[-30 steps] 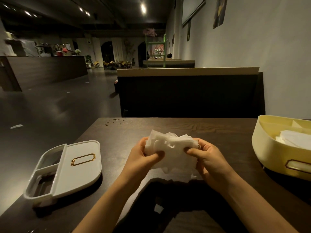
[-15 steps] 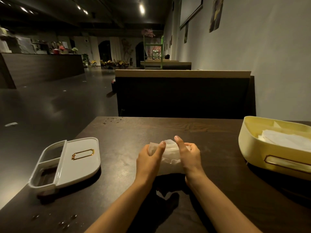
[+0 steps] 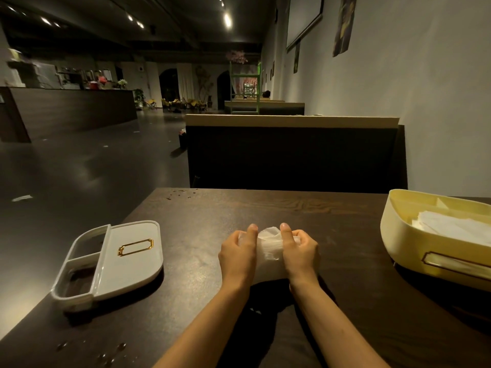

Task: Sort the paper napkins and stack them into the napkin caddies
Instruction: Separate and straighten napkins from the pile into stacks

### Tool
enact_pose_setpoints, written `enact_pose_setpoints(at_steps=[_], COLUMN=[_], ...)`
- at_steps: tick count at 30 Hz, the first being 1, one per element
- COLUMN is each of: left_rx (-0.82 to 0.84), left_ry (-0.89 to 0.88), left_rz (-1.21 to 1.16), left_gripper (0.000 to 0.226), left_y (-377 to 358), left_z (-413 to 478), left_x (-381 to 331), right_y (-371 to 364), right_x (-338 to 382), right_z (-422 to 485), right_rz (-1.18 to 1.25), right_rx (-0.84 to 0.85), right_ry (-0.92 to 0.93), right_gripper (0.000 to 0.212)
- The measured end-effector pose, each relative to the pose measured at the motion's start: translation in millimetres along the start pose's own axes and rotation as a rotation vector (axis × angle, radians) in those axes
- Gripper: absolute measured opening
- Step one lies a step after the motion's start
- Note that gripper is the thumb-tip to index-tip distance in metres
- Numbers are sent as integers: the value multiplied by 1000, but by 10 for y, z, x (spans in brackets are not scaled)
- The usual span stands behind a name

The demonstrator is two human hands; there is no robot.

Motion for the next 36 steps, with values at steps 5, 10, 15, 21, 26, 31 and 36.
enact_pose_setpoints(at_steps=[5, 10, 15, 21, 26, 31, 36], left_rx=[44, 127, 451, 460, 445, 485, 566], left_ry=[-6, -37, -150, -350, -311, -324, -317], left_rz=[-49, -30, 100, 220, 168, 135, 78], left_gripper=[19, 22, 28, 36, 26, 38, 69], left_y=[55, 59, 109, 158, 167, 123, 96], left_z=[97, 107, 35, 115, 150, 133, 84], left_x=[55, 31, 9, 105, 140, 139, 140], right_y=[-38, -66, -56, -26, 174, 310, 250], right_x=[-60, -39, -26, -43, -58, -95, -83], right_z=[49, 69, 97, 112, 53, 49, 11], right_rz=[1, -38, -42, -25, 4, -70, 44], right_rx=[16, 13, -98, 29, 492, 480, 524], right_ry=[65, 127, 153, 114, 59, 138, 80], right_gripper=[34, 44, 52, 54, 37, 29, 50])
Point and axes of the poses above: each hand's wrist, its own z-axis towards the middle knuckle, its own y-axis out of the back of the hand, x = y × z, the point moved 3 cm from there along z, towards the middle knuckle, and after that the axes turned 2 degrees about z, right-handed, at the moved point
